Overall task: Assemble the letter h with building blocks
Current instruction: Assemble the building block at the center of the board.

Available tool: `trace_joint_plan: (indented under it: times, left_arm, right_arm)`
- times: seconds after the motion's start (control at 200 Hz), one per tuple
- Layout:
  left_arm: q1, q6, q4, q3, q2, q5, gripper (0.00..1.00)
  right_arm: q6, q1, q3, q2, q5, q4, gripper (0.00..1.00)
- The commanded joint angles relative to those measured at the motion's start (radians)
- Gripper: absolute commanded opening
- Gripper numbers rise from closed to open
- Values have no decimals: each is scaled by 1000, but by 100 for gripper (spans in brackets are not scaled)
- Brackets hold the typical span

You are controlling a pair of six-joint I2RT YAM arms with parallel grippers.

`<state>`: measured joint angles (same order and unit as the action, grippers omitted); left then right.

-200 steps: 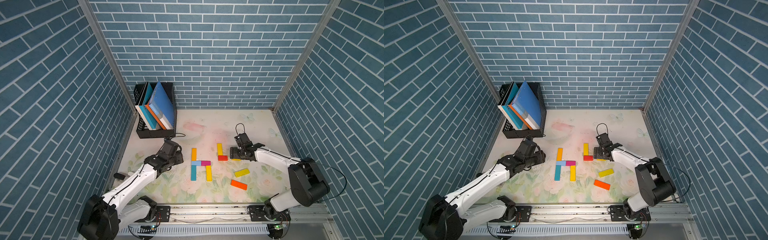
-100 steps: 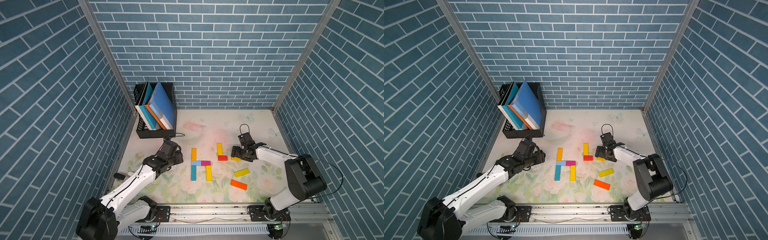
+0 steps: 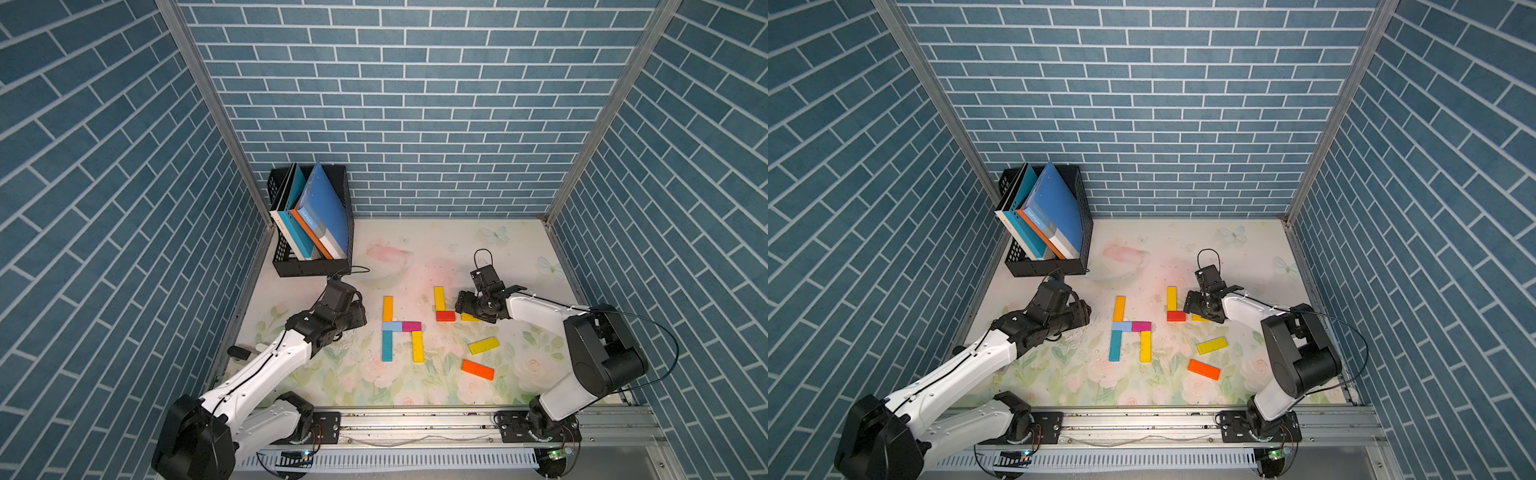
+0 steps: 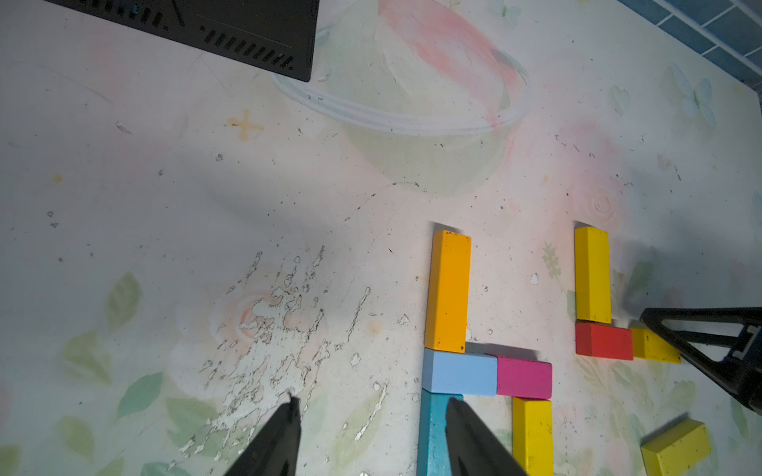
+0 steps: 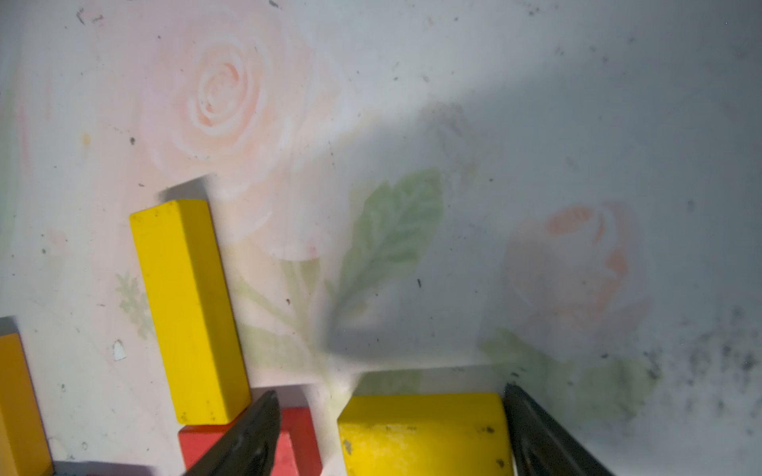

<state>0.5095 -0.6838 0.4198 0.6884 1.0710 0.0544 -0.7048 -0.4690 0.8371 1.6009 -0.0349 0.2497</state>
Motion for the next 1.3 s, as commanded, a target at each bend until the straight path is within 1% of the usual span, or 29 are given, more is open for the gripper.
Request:
trace_joint_plan:
  times: [0.0, 0.24, 1.01, 1.295]
  left_arm:
    - [-8, 7, -5, -14, -4, -4, 61]
    - [-8, 9, -6, -14, -4, -4, 62]
    - [-8, 12, -13, -21, 4, -4, 62]
    - [-8, 11, -16, -25, 3, -4, 61]
  right_arm:
    - [-46, -15, 22, 14, -19, 3, 85]
    - [-95, -20, 21, 11, -2, 15, 85]
    - [-124, -29, 26, 36, -21, -27, 84]
    - [-171, -28, 4, 19, -7, -18, 84]
